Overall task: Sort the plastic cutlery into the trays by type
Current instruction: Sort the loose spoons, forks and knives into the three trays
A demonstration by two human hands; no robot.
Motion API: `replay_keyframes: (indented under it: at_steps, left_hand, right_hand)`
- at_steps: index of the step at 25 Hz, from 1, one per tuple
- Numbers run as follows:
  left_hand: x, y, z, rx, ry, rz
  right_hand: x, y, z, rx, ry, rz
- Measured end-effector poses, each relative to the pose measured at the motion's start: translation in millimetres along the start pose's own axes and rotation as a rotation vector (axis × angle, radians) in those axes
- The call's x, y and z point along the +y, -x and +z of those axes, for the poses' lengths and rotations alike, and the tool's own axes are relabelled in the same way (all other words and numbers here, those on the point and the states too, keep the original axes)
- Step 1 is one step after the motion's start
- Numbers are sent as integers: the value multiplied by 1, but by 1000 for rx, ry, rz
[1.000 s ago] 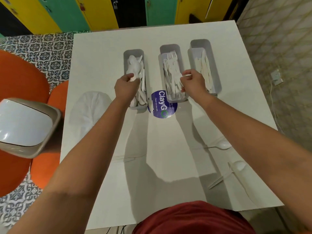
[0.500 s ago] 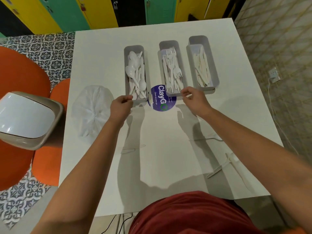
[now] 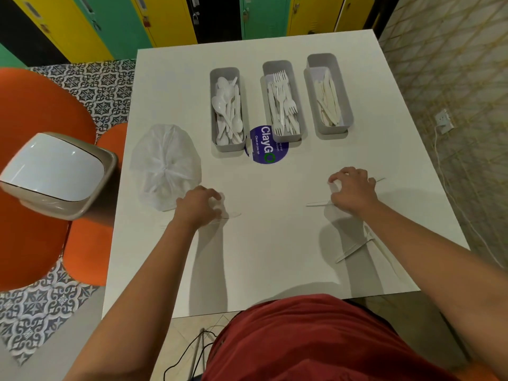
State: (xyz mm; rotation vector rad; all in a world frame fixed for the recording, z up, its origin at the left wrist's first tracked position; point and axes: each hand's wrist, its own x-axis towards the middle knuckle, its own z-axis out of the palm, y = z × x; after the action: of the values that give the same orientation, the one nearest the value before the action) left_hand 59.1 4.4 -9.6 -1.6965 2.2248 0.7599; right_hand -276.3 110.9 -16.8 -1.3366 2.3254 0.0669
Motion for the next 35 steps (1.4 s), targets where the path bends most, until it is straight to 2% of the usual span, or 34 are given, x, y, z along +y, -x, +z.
replay_keyframes:
  at_steps: [3, 5, 9, 13, 20, 22, 25, 27, 29, 31, 35]
  left_hand:
    - [-9, 15, 16, 18, -108, 4]
    - [-17, 22, 25, 73, -60, 5]
    - [-26, 26, 36, 188, 63, 32]
    - [-22, 24, 38, 256, 11, 79]
    - [-5, 20, 43, 256, 9, 47]
    - [3, 21, 34, 287, 175, 16]
    - [18, 16, 18, 283, 698, -46]
    - [28, 9, 8, 169, 1019, -141]
    - [38, 6, -3, -2, 1244, -216]
    - [48, 7, -13, -138, 1382, -224]
    - [62, 6, -21, -173, 1498, -180]
  right_hand:
    - [13, 9, 9, -28, 42, 41]
    - [18, 13, 14, -13, 41, 38]
    - [21, 15, 22, 124, -43, 11]
    - [19, 18, 22, 138, -12, -8]
    - [13, 20, 24, 152, 47, -36]
    - [10, 21, 22, 171, 36, -51]
    - [0, 22, 14, 201, -70, -82]
    - [-11, 22, 8, 209, -179, -94]
    - [-21, 21, 2, 196, -333, -83]
    - [-31, 21, -4, 145, -497, -71]
    - [-44, 20, -14, 37, -697, -64]
